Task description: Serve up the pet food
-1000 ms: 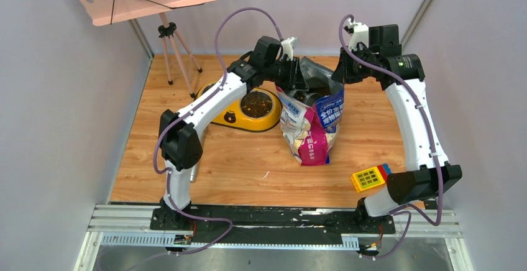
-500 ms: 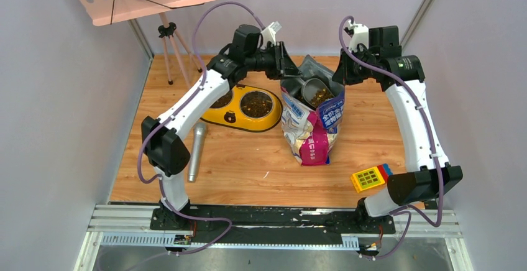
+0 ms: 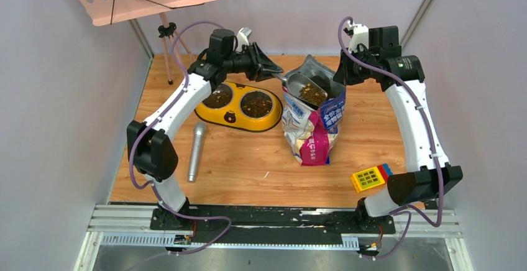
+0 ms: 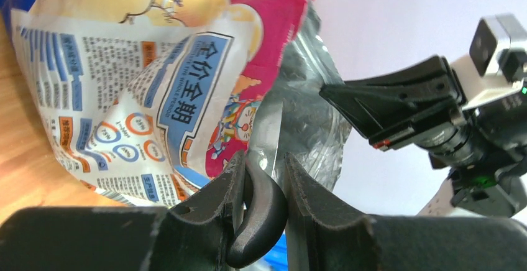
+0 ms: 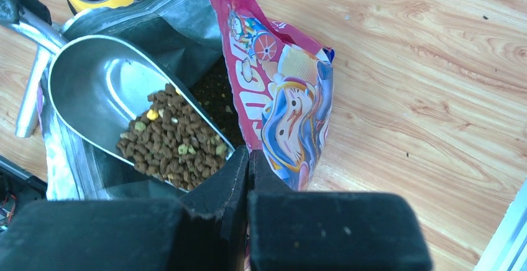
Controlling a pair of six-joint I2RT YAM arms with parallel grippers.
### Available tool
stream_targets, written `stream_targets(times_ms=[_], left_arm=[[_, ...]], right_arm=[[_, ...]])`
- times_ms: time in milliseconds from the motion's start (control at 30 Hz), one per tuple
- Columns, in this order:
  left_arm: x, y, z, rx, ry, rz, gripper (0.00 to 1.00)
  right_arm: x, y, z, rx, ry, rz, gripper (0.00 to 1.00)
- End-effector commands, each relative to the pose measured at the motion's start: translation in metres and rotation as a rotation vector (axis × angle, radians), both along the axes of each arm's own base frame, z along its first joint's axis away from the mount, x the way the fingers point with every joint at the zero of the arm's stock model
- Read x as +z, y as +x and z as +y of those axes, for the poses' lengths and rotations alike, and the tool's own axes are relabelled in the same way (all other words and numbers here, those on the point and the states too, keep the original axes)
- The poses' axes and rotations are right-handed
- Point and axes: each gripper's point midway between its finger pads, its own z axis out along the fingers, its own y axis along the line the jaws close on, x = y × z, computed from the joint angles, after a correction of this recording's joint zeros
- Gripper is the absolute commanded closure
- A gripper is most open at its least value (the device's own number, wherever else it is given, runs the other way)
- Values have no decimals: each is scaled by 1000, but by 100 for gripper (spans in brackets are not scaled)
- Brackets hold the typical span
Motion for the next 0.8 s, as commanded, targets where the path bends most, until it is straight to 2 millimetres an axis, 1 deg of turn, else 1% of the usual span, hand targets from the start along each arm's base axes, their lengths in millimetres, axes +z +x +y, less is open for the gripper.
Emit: stream_targets(times_ms=[0, 33, 100, 167, 200, 267, 300, 333, 400, 433, 467, 500, 533, 567, 600, 633, 667, 700, 733, 767], left_arm=[[29, 0, 11, 4, -144, 36, 100], [28, 1, 12, 9, -160, 54, 100], [32, 6, 22, 31, -175, 57, 100], [40, 13, 30, 57, -189, 33, 100], [42, 21, 30, 102, -195, 26, 100], [46, 22, 6, 68, -214, -8, 100], [51, 20, -9, 26, -218, -25, 100], [50, 17, -13, 1, -204, -34, 100], [57, 18, -3, -7, -193, -39, 100], [58, 24, 13, 22, -192, -37, 100], [51, 25, 22, 27, -195, -13, 100], [53, 32, 40, 62, -203, -11, 100], [49, 35, 47, 76, -215, 22, 100], [32, 39, 55, 99, -207, 68, 100], [32, 41, 56, 105, -220, 79, 100], [22, 40, 50, 101, -220, 110, 100], [24, 38, 44, 86, -241, 110, 100], [16, 33, 29, 50, -243, 133, 100], [16, 28, 20, 13, -255, 146, 100], [10, 22, 8, -22, -252, 166, 100]], right_arm=[[33, 7, -2, 11, -17, -132, 100], [33, 8, -3, 9, -27, -129, 100], [35, 10, -5, 8, -42, -137, 100], [37, 11, -6, 7, -52, -141, 100], [37, 11, -7, 8, -56, -143, 100], [34, 13, -8, 9, -65, -141, 100], [33, 13, -7, 8, -63, -136, 100], [33, 13, -7, 7, -60, -133, 100], [35, 11, -6, 13, -54, -137, 100], [36, 11, -6, 13, -53, -140, 100], [36, 10, -6, 11, -52, -141, 100], [35, 9, -6, 11, -51, -138, 100], [35, 9, -6, 13, -51, -137, 100], [33, 9, -6, 14, -51, -136, 100], [34, 9, -6, 14, -50, -137, 100], [33, 9, -6, 14, -50, -136, 100], [32, 9, -5, 15, -51, -133, 100], [31, 10, -5, 15, -50, -130, 100], [31, 11, -5, 14, -48, -129, 100], [31, 13, -4, 12, -45, -125, 100]])
